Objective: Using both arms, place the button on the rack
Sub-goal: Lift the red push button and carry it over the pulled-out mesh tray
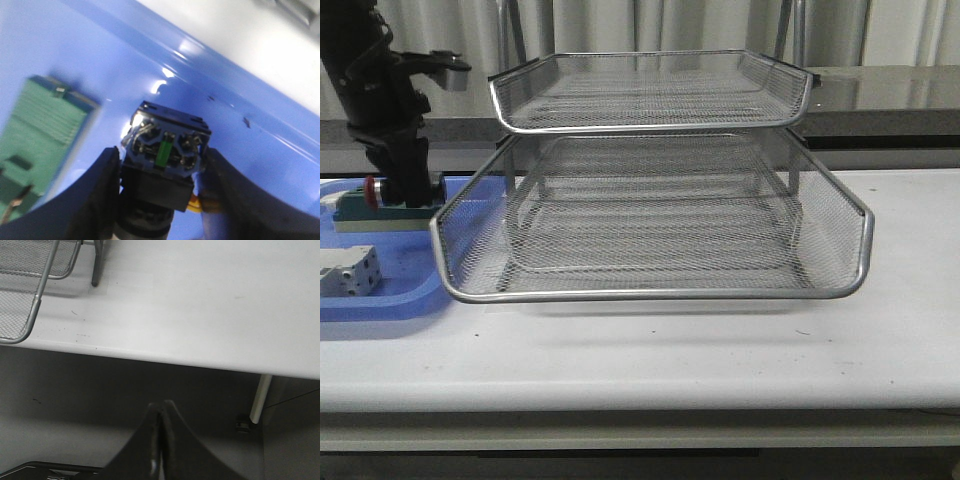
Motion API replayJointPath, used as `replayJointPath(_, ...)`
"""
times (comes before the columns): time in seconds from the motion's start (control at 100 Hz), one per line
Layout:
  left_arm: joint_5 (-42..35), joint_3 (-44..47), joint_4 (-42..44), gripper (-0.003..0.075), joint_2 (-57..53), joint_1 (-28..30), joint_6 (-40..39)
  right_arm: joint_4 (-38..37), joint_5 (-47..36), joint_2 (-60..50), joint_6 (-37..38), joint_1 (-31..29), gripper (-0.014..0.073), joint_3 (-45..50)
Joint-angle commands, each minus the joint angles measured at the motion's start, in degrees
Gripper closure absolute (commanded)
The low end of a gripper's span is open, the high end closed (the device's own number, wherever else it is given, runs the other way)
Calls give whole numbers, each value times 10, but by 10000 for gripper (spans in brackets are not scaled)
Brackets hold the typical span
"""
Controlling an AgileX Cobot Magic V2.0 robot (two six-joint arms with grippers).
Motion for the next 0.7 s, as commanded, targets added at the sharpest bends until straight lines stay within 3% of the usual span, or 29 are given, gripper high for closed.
replayJointPath(0.0,26,-28,-6,741,-60,-2,-14,-8,-30,2,-1,-2,662,-18)
replayJointPath(0.41,26,-13,10,741,-168,-2,-72,-8,-30,2,-1,-2,662,-18)
replayJointPath(0.69,26,119,25,741,-289,-40,-72,-8,-30,2,-1,-2,662,-18)
